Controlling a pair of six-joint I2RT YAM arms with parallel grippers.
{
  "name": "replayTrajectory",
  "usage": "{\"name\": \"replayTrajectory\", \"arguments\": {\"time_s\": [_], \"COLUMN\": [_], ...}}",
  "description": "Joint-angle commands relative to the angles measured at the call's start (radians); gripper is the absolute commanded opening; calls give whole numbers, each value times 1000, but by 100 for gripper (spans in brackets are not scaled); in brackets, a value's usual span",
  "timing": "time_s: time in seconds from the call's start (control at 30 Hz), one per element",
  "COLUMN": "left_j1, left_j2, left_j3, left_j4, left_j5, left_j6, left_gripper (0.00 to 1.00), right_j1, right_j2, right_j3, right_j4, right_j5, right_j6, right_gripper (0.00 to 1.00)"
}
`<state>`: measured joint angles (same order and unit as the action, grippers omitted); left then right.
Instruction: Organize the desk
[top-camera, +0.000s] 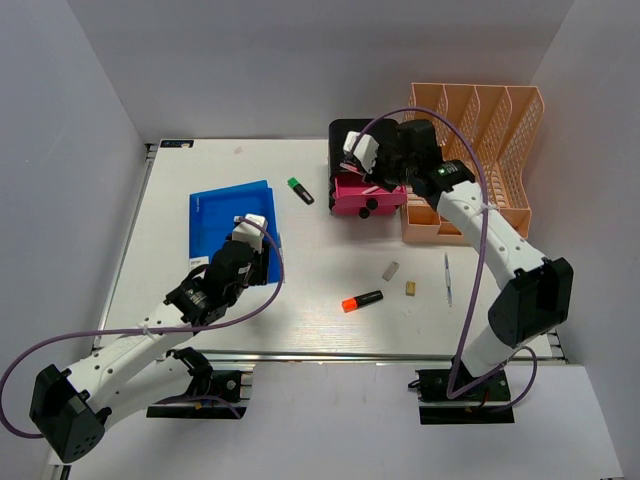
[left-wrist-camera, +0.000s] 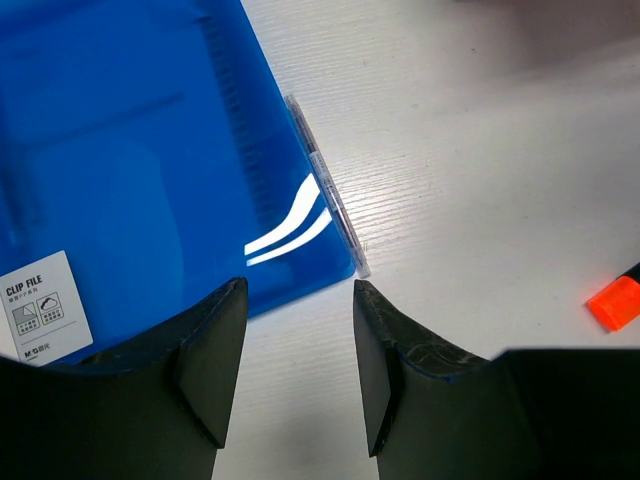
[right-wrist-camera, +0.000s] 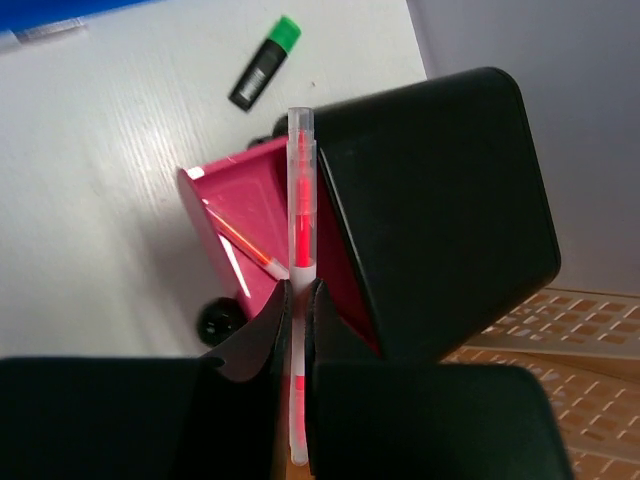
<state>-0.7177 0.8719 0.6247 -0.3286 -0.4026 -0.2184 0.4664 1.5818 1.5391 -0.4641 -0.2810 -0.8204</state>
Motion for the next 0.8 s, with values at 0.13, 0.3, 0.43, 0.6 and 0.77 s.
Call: {"name": "replayTrajectory", "arguments": {"time_s": [0.13, 0.3, 0.43, 0.6, 0.77], "left_j1": [-5, -5, -5, -5, -5], "left_j2": [-7, -5, -4, -8, -4], "left_j3": [4, 4, 4, 3, 4], "left_j4": [14, 14, 16, 14, 14], "left_j5": [15, 16, 18, 15, 19], "left_j6": [4, 4, 4, 2, 2], "left_gripper": [57, 57, 57, 57, 57], "right_j1": [-35, -45, -48, -51, -57], "right_j2": [81, 125, 153, 173, 176], "right_j3": [76, 101, 102, 108, 101], "right_j4": [27, 21, 5, -22, -37], "right_j5": [-53, -61, -50, -41, -43], "right_j6": [-195, -229, -270, -293, -296], "right_gripper": [0, 0, 0, 18, 43]}}
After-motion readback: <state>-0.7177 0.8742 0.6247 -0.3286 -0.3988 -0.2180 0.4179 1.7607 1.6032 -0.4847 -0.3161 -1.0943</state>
